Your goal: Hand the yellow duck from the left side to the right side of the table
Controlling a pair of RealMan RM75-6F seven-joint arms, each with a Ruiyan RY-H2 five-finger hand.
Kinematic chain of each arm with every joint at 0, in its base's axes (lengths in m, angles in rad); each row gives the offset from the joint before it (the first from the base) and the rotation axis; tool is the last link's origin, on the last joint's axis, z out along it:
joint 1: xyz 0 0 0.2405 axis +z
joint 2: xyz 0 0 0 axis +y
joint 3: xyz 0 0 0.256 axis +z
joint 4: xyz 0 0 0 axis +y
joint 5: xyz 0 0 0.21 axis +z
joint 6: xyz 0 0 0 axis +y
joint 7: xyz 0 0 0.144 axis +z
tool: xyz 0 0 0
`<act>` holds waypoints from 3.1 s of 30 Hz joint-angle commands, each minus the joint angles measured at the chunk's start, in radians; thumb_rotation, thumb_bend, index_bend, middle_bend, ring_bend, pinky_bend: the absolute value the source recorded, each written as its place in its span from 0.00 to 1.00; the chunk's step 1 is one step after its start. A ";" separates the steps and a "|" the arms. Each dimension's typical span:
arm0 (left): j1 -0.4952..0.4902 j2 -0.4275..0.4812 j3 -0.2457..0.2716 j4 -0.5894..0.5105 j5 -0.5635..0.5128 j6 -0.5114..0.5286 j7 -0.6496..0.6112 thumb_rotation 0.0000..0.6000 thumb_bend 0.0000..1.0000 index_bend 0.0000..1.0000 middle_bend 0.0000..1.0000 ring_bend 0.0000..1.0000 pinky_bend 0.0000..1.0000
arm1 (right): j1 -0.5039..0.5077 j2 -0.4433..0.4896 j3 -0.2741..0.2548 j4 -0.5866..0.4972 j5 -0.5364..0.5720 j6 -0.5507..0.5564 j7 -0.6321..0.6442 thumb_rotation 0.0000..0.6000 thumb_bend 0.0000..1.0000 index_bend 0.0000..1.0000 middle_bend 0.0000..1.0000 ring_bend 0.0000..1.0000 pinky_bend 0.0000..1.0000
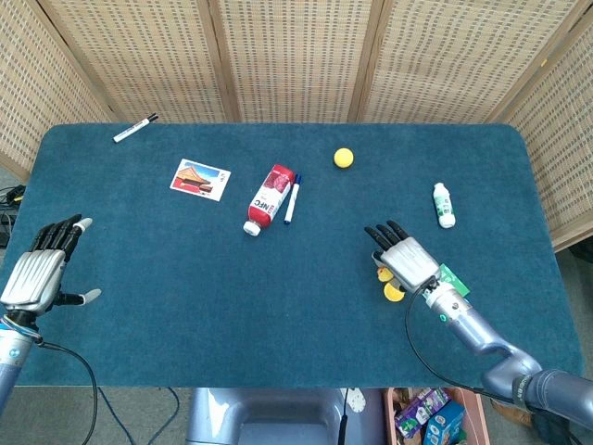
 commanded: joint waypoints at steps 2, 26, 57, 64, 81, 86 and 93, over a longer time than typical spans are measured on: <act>0.005 -0.001 0.002 -0.004 0.011 0.010 0.001 1.00 0.00 0.00 0.00 0.00 0.00 | -0.027 0.007 -0.022 0.012 -0.028 0.029 0.031 1.00 0.29 0.53 0.00 0.00 0.00; 0.002 0.000 -0.001 -0.005 -0.001 -0.003 0.006 1.00 0.00 0.00 0.00 0.00 0.00 | -0.045 -0.031 -0.023 0.031 -0.026 -0.026 -0.030 1.00 0.29 0.53 0.00 0.00 0.00; -0.003 -0.005 -0.002 -0.005 -0.017 -0.014 0.021 1.00 0.00 0.00 0.00 0.00 0.00 | -0.040 -0.044 -0.010 0.026 0.019 -0.089 -0.121 1.00 0.29 0.29 0.00 0.00 0.00; -0.004 -0.003 -0.002 -0.006 -0.017 -0.017 0.020 1.00 0.00 0.00 0.00 0.00 0.00 | -0.047 -0.039 -0.008 0.017 0.022 -0.077 -0.136 1.00 0.29 0.17 0.00 0.00 0.00; 0.031 -0.004 0.023 -0.004 0.059 0.033 -0.007 1.00 0.00 0.00 0.00 0.00 0.00 | -0.337 0.175 -0.035 -0.193 -0.025 0.388 -0.036 1.00 0.00 0.02 0.00 0.00 0.00; 0.080 -0.039 0.049 0.039 0.136 0.116 -0.030 1.00 0.00 0.00 0.00 0.00 0.00 | -0.449 0.156 -0.028 -0.138 -0.031 0.545 0.091 1.00 0.00 0.00 0.00 0.00 0.00; 0.133 -0.083 0.088 0.127 0.209 0.180 -0.072 1.00 0.00 0.00 0.00 0.00 0.00 | -0.520 0.119 -0.016 -0.078 -0.057 0.641 0.141 1.00 0.00 0.00 0.00 0.00 0.00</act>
